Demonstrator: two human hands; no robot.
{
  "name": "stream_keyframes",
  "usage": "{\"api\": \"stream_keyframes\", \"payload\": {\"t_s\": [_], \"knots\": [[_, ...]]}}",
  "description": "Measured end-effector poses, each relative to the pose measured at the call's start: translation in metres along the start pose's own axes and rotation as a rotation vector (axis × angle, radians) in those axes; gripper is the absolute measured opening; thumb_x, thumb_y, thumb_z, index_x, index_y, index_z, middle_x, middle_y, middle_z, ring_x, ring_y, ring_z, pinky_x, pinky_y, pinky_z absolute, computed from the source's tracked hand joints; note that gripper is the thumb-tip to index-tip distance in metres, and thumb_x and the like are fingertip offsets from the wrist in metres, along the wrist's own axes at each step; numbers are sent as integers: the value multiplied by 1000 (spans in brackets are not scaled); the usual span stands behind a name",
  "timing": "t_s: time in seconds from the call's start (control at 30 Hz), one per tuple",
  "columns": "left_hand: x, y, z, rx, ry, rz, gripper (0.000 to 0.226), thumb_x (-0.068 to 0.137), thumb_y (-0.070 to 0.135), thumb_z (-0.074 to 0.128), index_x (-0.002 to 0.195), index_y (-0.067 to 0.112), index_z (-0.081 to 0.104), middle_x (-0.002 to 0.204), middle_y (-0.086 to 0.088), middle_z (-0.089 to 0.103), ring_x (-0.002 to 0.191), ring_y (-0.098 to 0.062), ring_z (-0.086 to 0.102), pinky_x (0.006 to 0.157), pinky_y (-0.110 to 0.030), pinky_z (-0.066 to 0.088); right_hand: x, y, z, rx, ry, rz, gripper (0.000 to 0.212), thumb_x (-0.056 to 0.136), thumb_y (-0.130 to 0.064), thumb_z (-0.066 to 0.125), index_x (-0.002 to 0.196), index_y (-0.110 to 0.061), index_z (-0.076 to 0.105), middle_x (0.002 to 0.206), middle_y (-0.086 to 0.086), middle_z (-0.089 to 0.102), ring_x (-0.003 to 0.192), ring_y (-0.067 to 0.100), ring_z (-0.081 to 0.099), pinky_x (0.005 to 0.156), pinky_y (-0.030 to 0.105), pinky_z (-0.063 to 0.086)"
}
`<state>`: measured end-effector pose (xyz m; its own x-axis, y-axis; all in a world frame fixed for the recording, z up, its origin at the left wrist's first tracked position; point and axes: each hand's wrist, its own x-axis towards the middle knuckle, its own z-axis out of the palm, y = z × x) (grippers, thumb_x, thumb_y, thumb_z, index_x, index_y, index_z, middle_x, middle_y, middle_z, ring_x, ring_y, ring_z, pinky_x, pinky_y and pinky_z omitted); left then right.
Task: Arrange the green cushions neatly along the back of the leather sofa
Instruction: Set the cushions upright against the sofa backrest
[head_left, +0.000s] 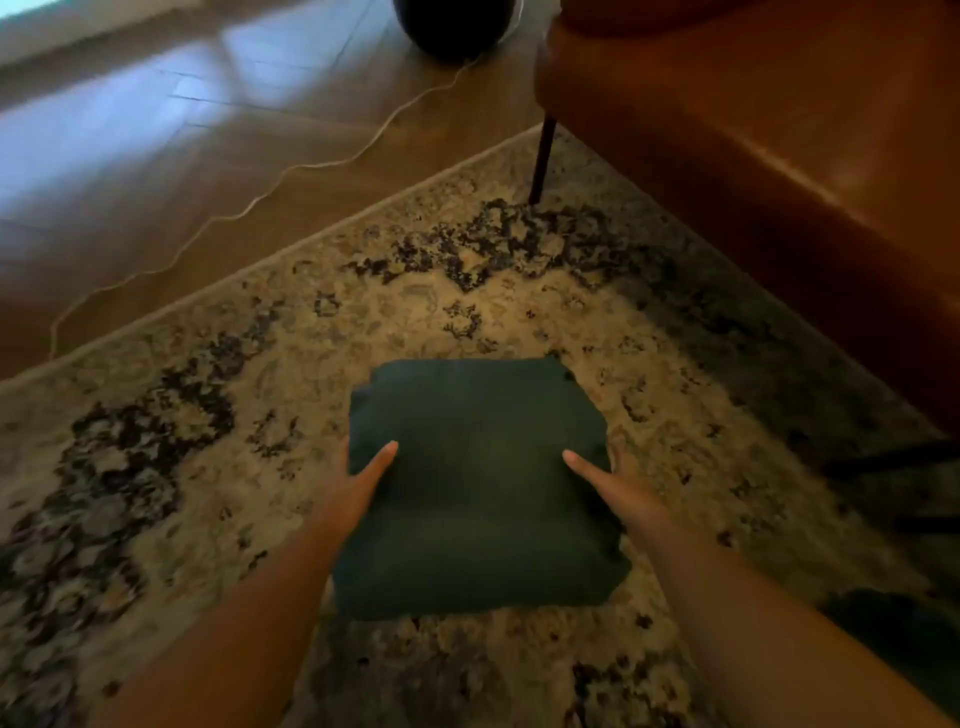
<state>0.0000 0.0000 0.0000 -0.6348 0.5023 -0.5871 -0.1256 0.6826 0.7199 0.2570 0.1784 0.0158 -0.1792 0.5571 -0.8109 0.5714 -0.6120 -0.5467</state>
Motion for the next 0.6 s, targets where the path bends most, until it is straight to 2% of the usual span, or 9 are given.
{"api": "stream_keyframes", "payload": {"t_s": [0.1,0.17,0.3,0.37,0.43,0.5,0.6], "knots": [[13,-8,9,-9,-22,-76,94,71,68,63,148,32,22,149,-5,38,132,-33,40,108,-51,35,13,10,1,-3,-11,45,102,64,-64,75,147,-33,24,149,-1,37,131,30,42,103,48,38],[21,-14,13,-37,-18,-78,98,71,67,64,149,31,18,151,-4,34,134,-32,38,109,-51,34,23,16,1,-2,-30,56,107,58,-70,75,146,-37,24,148,-2,37,130,30,43,103,49,39],[29,-24,16,-152,-18,-137,101,67,69,66,149,28,21,150,-4,36,131,-32,41,106,-51,37,30,26,5,67,-9,32,102,63,-66,74,147,-35,24,144,0,42,123,30,48,93,44,43],[29,-24,17,-188,-21,-170,95,72,64,65,148,26,23,147,-6,38,128,-32,44,102,-48,41,27,28,8,100,-7,13,100,63,-64,75,146,-35,26,141,0,45,119,30,51,92,44,45],[25,-22,17,-240,-31,-201,88,77,61,64,148,24,25,144,-8,41,124,-33,46,96,-46,41,19,27,12,143,5,-7,100,59,-63,77,143,-34,31,135,0,50,110,28,55,92,45,47],[20,-15,14,-277,-50,-211,86,77,61,63,146,25,27,142,-8,45,121,-33,49,94,-46,43,8,22,12,192,10,-28,91,64,-58,77,140,-31,36,122,-1,57,98,23,59,84,42,49],[2,1,7,-296,-101,-220,82,79,60,62,146,27,29,138,-7,48,113,-31,53,87,-43,46,-19,7,3,216,13,-47,84,65,-55,79,136,-30,42,113,-3,60,97,21,61,83,41,52]]}}
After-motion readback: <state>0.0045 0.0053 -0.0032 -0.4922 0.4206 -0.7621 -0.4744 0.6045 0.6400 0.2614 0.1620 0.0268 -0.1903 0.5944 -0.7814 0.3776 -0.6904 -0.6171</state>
